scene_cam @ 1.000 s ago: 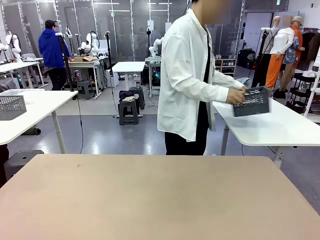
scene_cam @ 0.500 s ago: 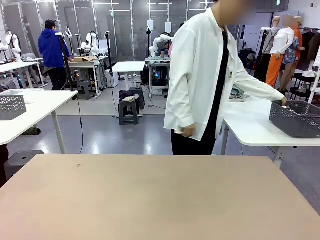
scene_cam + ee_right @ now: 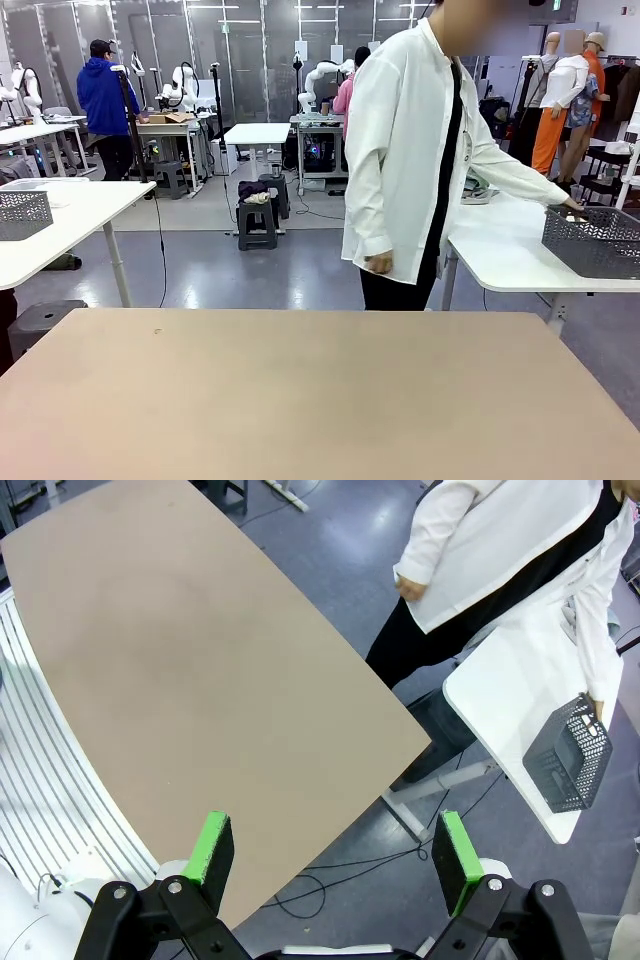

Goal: Fold the towels and place them in the basket.
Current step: When a person lays out a Towel with hook on the table, fold it in half twice.

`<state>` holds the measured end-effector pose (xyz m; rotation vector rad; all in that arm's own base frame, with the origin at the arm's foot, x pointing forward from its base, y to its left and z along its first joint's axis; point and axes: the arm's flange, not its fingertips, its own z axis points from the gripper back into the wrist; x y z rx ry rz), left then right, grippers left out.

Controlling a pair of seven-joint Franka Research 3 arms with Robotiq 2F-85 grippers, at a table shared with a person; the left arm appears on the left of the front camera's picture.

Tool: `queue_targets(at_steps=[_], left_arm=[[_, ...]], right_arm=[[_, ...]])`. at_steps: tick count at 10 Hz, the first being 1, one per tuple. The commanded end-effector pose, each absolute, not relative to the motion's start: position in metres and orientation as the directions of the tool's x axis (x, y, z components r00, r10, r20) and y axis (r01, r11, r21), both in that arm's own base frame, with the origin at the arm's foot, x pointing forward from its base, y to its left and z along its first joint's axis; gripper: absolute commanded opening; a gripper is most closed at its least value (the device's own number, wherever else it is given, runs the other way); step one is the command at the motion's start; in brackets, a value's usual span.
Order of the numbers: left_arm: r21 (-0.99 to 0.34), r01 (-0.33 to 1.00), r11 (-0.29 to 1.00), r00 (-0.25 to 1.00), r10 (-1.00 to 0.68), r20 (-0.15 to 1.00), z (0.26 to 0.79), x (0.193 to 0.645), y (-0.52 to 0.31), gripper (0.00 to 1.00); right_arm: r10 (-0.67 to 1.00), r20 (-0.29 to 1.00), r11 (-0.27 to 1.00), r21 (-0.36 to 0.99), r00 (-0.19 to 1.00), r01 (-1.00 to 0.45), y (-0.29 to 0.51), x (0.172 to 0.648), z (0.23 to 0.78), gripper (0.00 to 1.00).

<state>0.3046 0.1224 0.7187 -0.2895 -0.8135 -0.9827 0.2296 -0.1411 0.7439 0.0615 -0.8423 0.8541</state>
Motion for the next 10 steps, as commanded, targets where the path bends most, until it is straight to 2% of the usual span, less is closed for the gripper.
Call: queue_targets(at_steps=[1, 10], left_arm=[[0.133, 0.831, 0.540, 0.288, -0.623, 0.727, 0.7198, 0.3037, 0.1209, 1.00], [0.133, 0.831, 0.540, 0.288, -0.623, 0.727, 0.7198, 0.3037, 0.1209, 1.00]], right_arm=[[0.638, 0.680, 0.677, -0.271, 0.362, -0.685, -0.1411, 0.2307, 0.7430, 1.00], [0.638, 0.680, 0.677, -0.271, 0.362, -0.685, -0.1411, 0.2307, 0.7430, 1.00]])
